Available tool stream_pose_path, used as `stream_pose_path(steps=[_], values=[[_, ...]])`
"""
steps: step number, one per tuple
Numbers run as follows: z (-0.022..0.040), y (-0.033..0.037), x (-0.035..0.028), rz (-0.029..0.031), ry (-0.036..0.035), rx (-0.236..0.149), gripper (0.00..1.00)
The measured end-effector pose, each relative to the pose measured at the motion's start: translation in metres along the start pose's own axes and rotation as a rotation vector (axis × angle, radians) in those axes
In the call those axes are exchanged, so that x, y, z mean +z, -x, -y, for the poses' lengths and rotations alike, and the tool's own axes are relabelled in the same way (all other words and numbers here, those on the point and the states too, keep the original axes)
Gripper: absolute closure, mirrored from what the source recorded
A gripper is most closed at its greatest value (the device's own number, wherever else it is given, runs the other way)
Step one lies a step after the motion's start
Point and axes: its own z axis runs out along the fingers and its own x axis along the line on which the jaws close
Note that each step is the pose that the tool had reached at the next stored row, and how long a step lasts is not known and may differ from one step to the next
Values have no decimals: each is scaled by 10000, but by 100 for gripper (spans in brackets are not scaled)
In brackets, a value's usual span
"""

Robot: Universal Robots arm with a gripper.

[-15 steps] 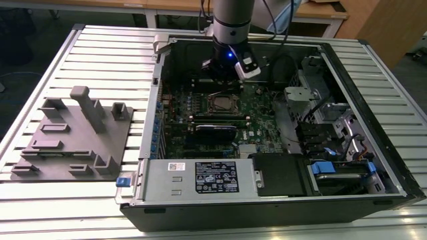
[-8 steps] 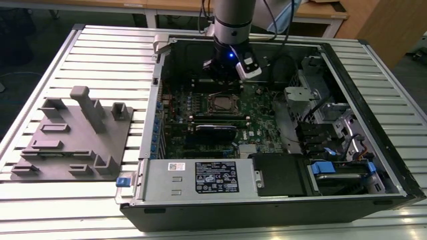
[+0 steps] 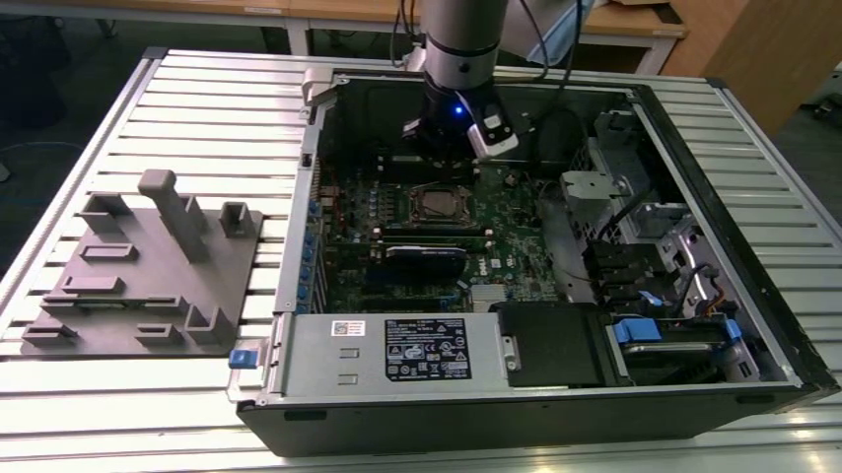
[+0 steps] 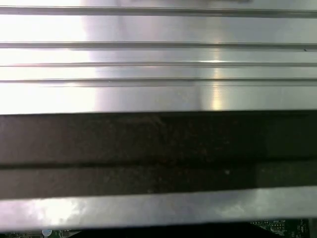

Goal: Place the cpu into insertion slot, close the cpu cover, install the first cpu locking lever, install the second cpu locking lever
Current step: 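Install the first cpu locking lever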

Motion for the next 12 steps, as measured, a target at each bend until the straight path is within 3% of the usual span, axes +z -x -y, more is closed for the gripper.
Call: stream_pose_path(steps=[12], values=[[1,30,40,-21,-2,5,89]])
